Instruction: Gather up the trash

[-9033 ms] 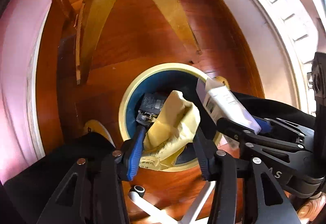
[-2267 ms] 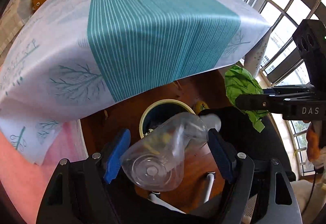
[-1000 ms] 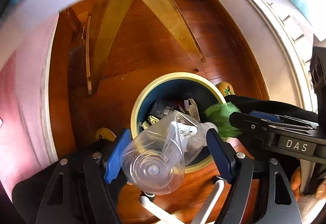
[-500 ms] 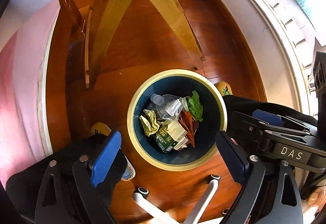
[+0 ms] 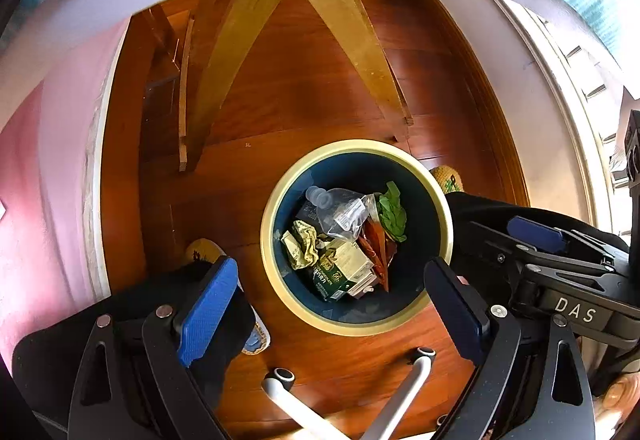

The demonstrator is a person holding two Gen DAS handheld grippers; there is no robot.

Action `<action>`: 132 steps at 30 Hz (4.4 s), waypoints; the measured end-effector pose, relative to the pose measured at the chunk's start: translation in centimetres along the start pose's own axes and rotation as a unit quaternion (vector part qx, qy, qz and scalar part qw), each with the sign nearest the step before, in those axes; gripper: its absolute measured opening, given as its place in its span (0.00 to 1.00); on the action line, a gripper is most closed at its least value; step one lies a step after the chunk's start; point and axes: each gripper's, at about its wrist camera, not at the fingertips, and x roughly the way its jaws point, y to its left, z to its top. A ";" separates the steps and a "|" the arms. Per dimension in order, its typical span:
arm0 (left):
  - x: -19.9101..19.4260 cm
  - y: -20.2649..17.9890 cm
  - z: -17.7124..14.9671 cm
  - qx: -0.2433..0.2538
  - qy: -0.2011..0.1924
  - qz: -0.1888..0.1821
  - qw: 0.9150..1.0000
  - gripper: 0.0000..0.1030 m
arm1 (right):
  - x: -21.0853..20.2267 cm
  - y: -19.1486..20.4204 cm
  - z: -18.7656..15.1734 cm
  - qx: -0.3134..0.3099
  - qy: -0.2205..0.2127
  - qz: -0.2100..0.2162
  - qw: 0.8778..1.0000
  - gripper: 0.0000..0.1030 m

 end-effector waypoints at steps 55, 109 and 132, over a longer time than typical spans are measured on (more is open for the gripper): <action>-35.5 -0.1 -3.4 -0.046 -0.291 0.081 0.952 0.93 | -32.6 12.7 -3.9 -0.136 -0.265 0.022 0.954 0.74; -40.9 -2.9 -4.4 -0.064 -0.314 0.088 0.943 0.92 | -38.8 12.9 -5.3 -0.141 -0.325 0.021 0.935 0.74; -40.7 -2.7 -4.7 -0.070 -0.307 0.093 0.945 0.92 | -38.6 13.0 -5.3 -0.142 -0.323 0.023 0.935 0.74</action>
